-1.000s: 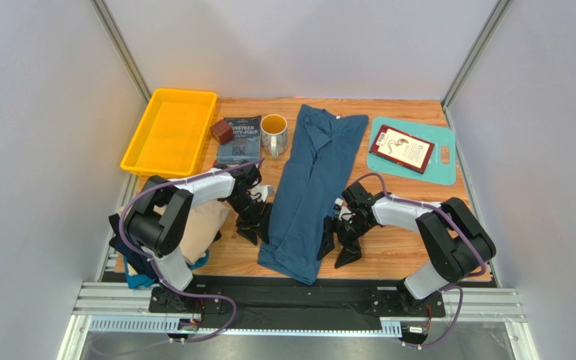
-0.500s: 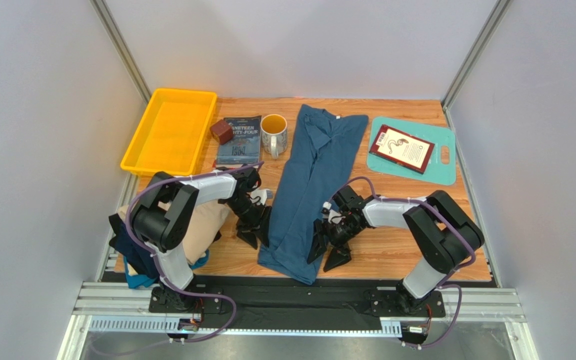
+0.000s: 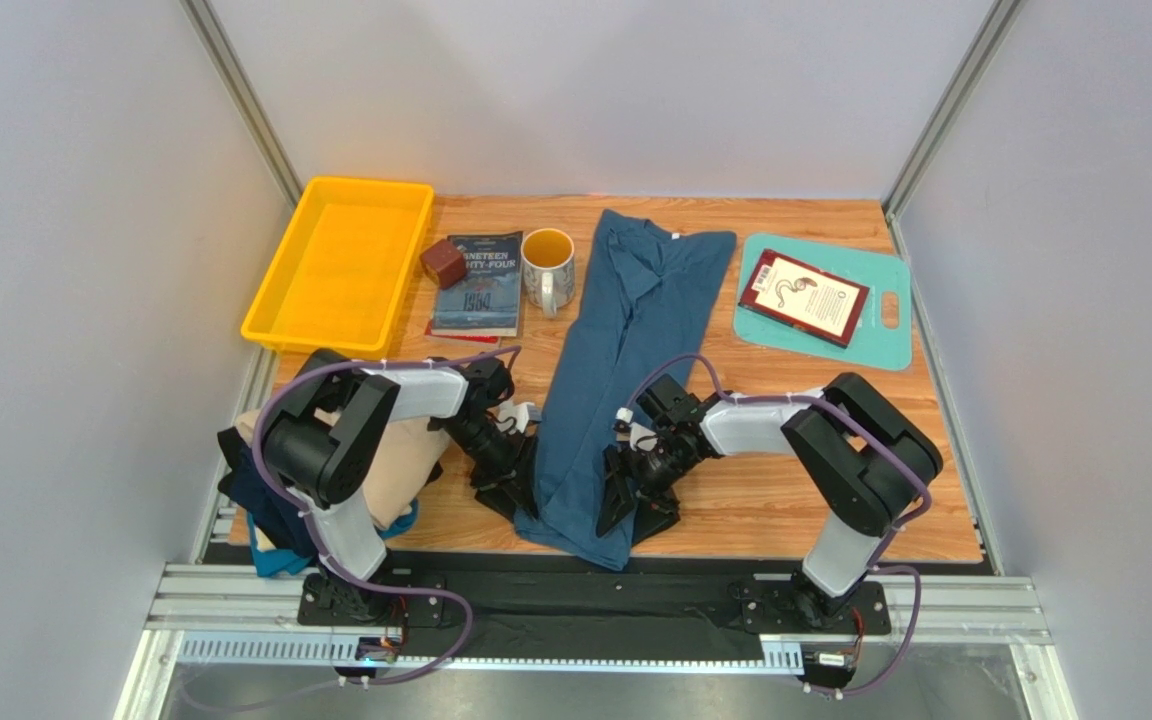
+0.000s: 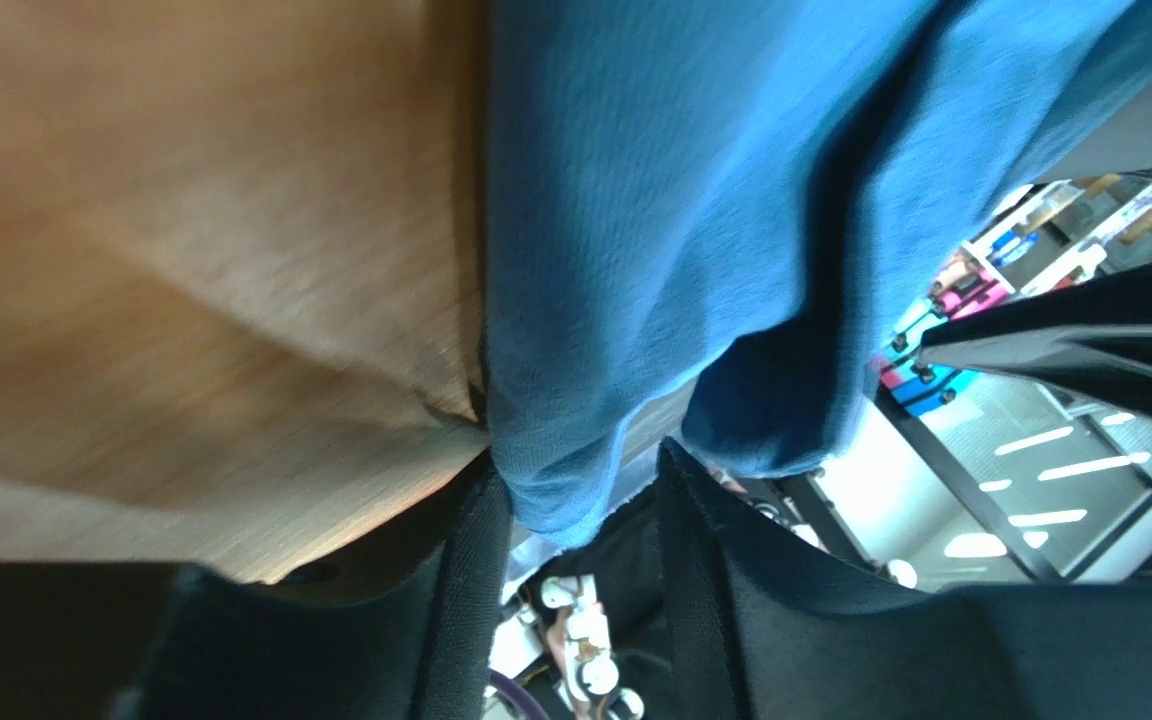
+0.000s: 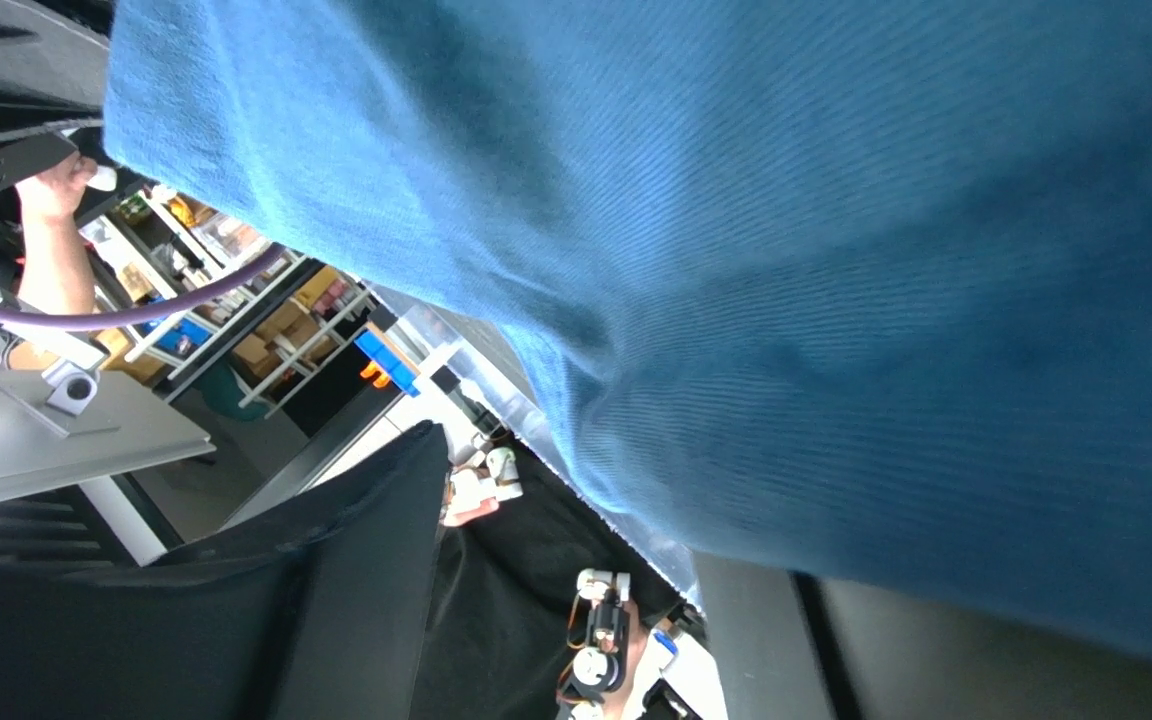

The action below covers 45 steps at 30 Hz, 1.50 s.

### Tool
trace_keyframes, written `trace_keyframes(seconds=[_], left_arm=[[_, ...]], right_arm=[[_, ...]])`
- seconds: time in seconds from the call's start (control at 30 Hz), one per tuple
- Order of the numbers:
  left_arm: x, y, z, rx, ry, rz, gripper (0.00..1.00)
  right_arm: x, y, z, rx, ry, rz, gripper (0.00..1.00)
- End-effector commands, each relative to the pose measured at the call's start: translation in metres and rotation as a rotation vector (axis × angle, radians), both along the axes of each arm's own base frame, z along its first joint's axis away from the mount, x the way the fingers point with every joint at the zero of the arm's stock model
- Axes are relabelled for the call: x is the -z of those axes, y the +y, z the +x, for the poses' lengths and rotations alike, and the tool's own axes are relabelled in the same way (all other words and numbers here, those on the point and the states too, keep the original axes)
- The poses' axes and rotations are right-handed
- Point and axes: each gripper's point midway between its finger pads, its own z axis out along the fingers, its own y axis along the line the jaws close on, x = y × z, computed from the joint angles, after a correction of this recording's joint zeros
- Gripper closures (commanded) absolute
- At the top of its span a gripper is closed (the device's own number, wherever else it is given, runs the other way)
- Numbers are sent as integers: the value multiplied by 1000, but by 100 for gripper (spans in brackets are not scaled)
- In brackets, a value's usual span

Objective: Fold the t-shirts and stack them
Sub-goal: Grab the bottom of the folded rectangular tshirt with both arms, then fold the folded rectangular tshirt in 1/3 of the way

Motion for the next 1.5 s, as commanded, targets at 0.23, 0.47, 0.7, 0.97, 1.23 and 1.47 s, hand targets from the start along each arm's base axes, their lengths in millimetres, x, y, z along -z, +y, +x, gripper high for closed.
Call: trace_keyframes(seconds=[0.23,0.47,0.7,0.97,1.23,1.47], left_arm=[[4,9,18,39,-163,64,88],[-16,-3,28,43,-198,1,100],[-78,-23,66,4,-373,-85,100],[-112,-41,121,-34,-531,-74,100],[-114,-62,186,-28,-646,-30,100],[-97,-74,232,4,-714,23,100]], right_arm=[[35,-23,10,5,-123,-189,92],[4,-25,12,1,-157,-185,100],[-57,-33,24,22,-275,-221,100],[-95,-41,63,32,-417,-296,100],[-96,-65,113,108,-474,-414,100],[-90,-93,180,226,-522,-495,100]])
